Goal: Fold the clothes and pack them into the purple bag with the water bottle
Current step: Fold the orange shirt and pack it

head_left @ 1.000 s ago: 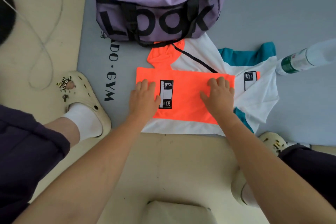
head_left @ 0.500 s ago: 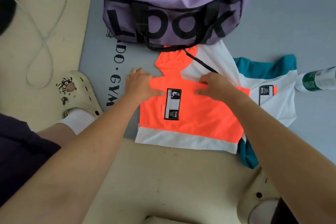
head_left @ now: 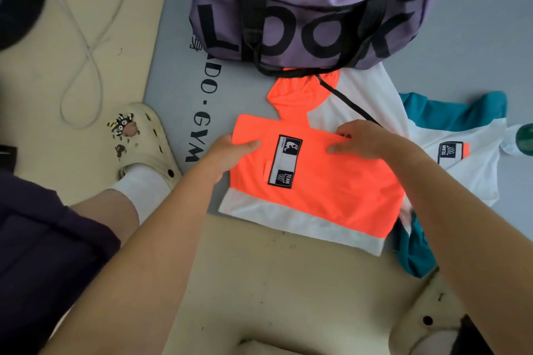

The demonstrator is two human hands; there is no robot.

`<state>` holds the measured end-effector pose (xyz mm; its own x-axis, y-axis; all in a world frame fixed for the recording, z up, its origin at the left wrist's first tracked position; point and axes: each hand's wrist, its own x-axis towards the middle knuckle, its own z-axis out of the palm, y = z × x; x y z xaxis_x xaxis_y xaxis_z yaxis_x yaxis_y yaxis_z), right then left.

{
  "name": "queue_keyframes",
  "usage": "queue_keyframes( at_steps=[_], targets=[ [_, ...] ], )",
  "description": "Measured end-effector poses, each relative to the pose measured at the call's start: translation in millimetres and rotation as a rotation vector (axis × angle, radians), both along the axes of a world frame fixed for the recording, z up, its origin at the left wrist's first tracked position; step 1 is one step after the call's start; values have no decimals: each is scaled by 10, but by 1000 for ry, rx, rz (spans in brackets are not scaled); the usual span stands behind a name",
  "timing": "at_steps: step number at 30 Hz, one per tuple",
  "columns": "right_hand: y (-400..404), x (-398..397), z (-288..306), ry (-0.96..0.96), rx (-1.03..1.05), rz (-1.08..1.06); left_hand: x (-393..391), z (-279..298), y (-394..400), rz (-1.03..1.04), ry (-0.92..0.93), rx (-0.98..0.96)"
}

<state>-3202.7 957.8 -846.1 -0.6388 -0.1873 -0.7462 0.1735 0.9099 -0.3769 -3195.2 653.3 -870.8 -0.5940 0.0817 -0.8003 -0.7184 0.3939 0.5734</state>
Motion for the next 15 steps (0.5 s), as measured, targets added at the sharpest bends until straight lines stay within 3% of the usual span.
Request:
queue_keyframes(
  at_steps=[2, 6, 8, 10, 13, 15],
  targets=[
    [-87, 36, 13, -77, -16, -3, -148, 8, -28, -45, 137, -143],
    [-339, 301, -66, -270, -63, -56, -516, 91, 48, -385, 434, -596],
    [-442, 515, -103, -449, -136, -258, -655, 114, 221, -488, 613, -658],
    [-486, 685, -120, -550, -176, -419, -709, 117, 440, -591, 742, -584],
    [-503, 825, -129, -431, -79, -435, -658, 81, 624, -648, 821, -500],
    [-518, 853, -118, -227, 67, -348, -509, 66, 582, -559, 814, -548]
  ],
)
